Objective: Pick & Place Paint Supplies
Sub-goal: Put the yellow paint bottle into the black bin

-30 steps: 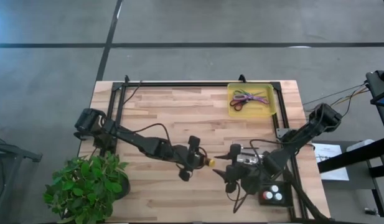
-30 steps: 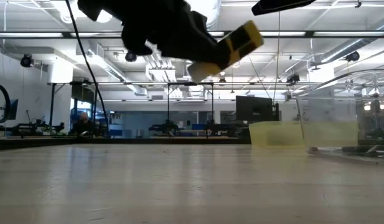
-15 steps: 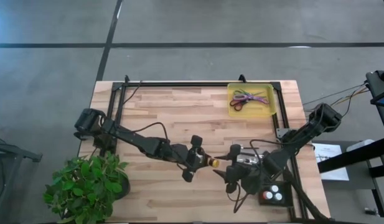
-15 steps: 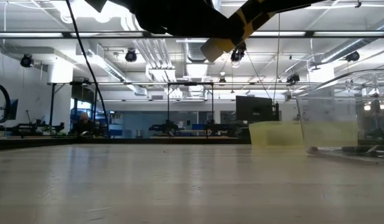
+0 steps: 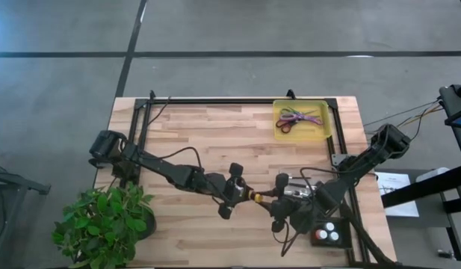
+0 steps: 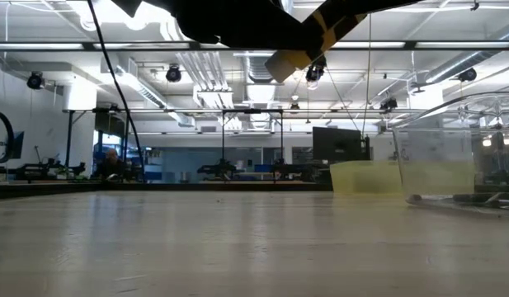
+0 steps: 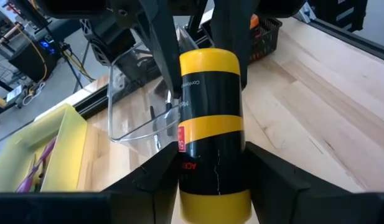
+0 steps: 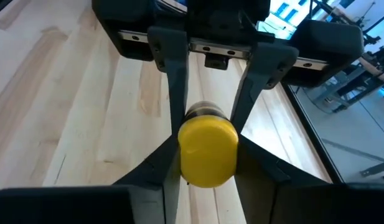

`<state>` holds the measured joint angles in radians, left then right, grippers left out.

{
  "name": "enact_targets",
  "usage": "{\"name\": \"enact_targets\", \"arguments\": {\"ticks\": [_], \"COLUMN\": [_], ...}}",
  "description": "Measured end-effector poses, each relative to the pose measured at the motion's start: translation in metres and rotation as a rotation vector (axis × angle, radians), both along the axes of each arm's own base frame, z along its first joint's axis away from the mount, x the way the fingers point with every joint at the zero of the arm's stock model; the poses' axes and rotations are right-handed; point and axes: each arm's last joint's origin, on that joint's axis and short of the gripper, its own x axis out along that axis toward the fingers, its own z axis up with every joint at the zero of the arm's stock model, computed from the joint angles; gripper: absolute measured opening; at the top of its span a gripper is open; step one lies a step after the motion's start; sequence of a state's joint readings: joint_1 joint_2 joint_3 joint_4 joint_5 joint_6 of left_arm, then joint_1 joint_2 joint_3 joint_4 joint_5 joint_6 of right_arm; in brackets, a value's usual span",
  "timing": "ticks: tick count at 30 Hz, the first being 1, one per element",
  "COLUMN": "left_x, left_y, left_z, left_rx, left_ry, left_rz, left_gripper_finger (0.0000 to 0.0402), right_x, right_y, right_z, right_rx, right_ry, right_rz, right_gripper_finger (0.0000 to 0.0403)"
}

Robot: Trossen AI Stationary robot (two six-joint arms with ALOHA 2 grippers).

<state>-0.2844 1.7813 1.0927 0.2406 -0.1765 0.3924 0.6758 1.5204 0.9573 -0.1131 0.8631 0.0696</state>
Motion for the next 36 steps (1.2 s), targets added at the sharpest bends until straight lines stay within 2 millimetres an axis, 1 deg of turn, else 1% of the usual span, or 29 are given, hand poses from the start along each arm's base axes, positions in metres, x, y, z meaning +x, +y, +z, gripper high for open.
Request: {"name": "enact_targets", "arguments": {"ticks": [4, 6, 9, 12, 15, 17, 22, 26, 29, 31, 36], "left_x": [0.000, 0.000, 0.000, -0.001, -0.003, -0.004, -0.005, -0.009, -0.012, -0.015, -0.015], "left_y": [0.000, 0.000, 0.001, 0.003, 0.005, 0.006, 0.005, 0.009, 0.015, 0.017, 0.015], "left_z": [0.000, 0.000, 0.000, 0.001, 0.001, 0.000, 0.000, -0.004, -0.007, -0.009, -0.009], "left_rx": [0.005, 0.051, 0.180, 0.335, 0.478, 0.532, 0.551, 0.636, 0.713, 0.748, 0.709], "left_ry": [-0.001, -0.008, -0.017, -0.021, 0.003, 0.017, 0.021, 0.086, 0.138, 0.171, 0.166], "left_rz": [-0.012, -0.018, 0.012, 0.097, 0.186, 0.213, 0.240, 0.347, 0.444, 0.469, 0.452], "left_gripper_finger": [0.0170, 0.0170, 0.0171, 0.0178, 0.0201, 0.0220, 0.0267, 0.0291, 0.0298, 0.0298, 0.0287], "right_x": [0.000, 0.000, 0.001, 0.001, 0.001, 0.001, 0.001, 0.001, -0.001, -0.002, -0.004], "right_y": [0.000, 0.000, -0.001, -0.002, -0.002, -0.002, -0.002, -0.002, 0.001, 0.003, 0.011], "right_z": [0.000, 0.000, 0.001, 0.002, 0.003, 0.004, 0.004, 0.004, 0.003, 0.005, 0.015], "right_rx": [0.001, -0.006, -0.015, -0.028, -0.028, -0.030, -0.035, -0.030, -0.026, -0.023, -0.033], "right_ry": [-0.001, -0.002, -0.013, -0.031, -0.048, -0.055, -0.061, -0.063, -0.052, -0.063, -0.095], "right_rz": [-0.001, -0.002, -0.013, -0.046, -0.069, -0.075, -0.083, -0.082, -0.059, -0.058, -0.059], "right_gripper_finger": [0.0111, 0.0111, 0.0111, 0.0111, 0.0110, 0.0110, 0.0110, 0.0110, 0.0110, 0.0110, 0.0110]}}
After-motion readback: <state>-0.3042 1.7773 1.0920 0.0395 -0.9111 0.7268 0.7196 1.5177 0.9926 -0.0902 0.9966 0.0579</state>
